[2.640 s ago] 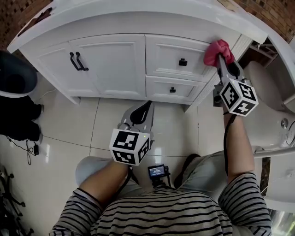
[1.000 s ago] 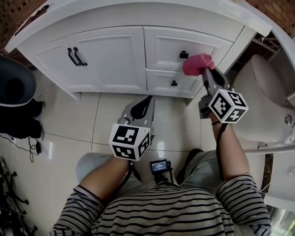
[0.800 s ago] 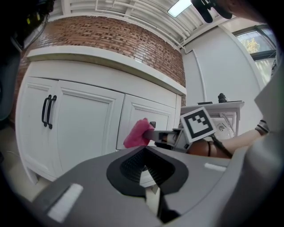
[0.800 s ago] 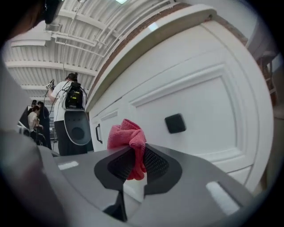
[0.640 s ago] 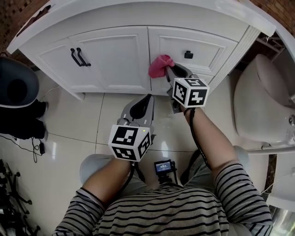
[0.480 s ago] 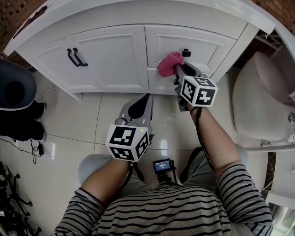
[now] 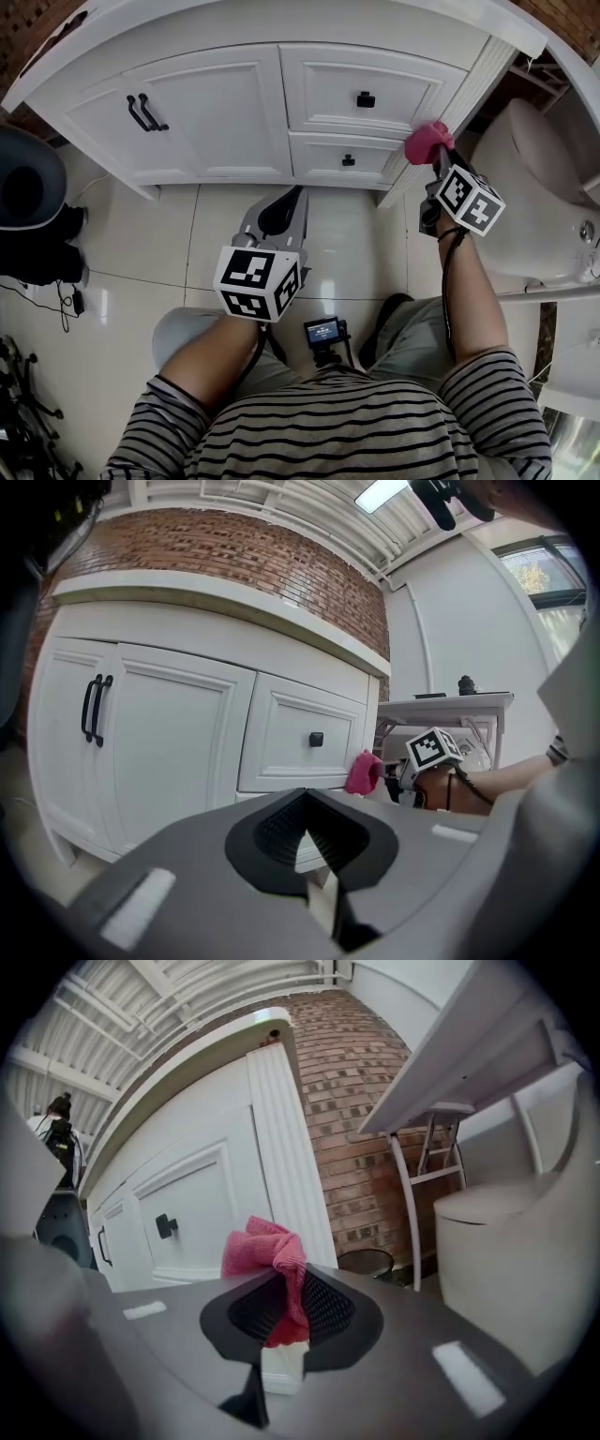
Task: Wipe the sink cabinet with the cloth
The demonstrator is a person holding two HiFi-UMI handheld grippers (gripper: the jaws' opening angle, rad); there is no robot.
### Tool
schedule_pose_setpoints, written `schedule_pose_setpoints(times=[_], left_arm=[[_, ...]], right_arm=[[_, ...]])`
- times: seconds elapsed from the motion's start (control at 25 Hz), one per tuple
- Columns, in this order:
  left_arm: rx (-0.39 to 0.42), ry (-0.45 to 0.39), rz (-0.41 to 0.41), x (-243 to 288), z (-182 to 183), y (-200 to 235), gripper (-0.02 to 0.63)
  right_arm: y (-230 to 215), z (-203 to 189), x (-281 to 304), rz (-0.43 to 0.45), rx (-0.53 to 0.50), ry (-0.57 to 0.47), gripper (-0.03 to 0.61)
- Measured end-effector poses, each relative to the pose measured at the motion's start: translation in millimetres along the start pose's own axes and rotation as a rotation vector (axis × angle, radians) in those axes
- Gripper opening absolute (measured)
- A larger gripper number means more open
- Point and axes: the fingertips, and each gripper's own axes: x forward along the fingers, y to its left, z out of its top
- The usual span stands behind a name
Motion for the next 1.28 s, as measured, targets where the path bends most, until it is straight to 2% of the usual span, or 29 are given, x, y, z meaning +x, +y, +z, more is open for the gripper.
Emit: schedule_pose_setpoints(times=[0.12,0.24,0.32,0.4,0.48,0.56,0.64,0.88,1.12,1.2,1.28], left_arm=[[-0.021,-0.003,-0.002,-4.3,1.3,0.1,-0.003],[-0.039,-0.016,-0.010,-6.6,5.0,-1.6,-0.002],[-0.028,-0.023,-0.009,-7.1,6.1,-2.7,-0.003],[-0.018,-0.023,-0.003,-7.4,5.8,-0.8,-0.003],[-0.024,-0.021,0.005,-8.4,5.0,4.6,-0.003],[-0.037,-0.019,0.015,-9.0,4.6,11.4,-0.003],[-0.051,-0.018,0.018,-8.3,4.6,16.8,-0.003],[-0.095,-0.005,-0.007,-3.6,0.1,14.6,-0.002],[-0.087,0.010,-0.020,-1.0,-4.9,5.5,-0.002],[-0.087,0.014,-0.018,-1.6,-5.9,5.4,-0.003],[-0.093,0.013,-0.015,-2.9,-6.3,5.6,-0.002]], right_arm=[[40.8,-10.0,-10.5,0.110,-0.034,0.008,0.049],[119.9,-45.5,-5.0,0.294,-0.108,0.056,0.049],[167.5,-74.1,9.1,0.386,-0.137,0.096,0.049],[203.9,-97.9,28.4,0.436,-0.155,0.129,0.049],[227.0,-116.0,47.7,0.449,-0.173,0.159,0.049],[232.0,-125.0,63.1,0.432,-0.191,0.177,0.049],[217.6,-123.3,72.3,0.394,-0.181,0.179,0.049],[124.4,-100.7,63.0,0.246,-0.114,0.159,0.049],[16.9,-77.2,42.1,0.027,-0.009,0.118,0.049],[-6.9,-71.5,34.8,-0.036,0.029,0.103,0.049],[-8.0,-70.5,28.7,-0.044,0.052,0.094,0.049]])
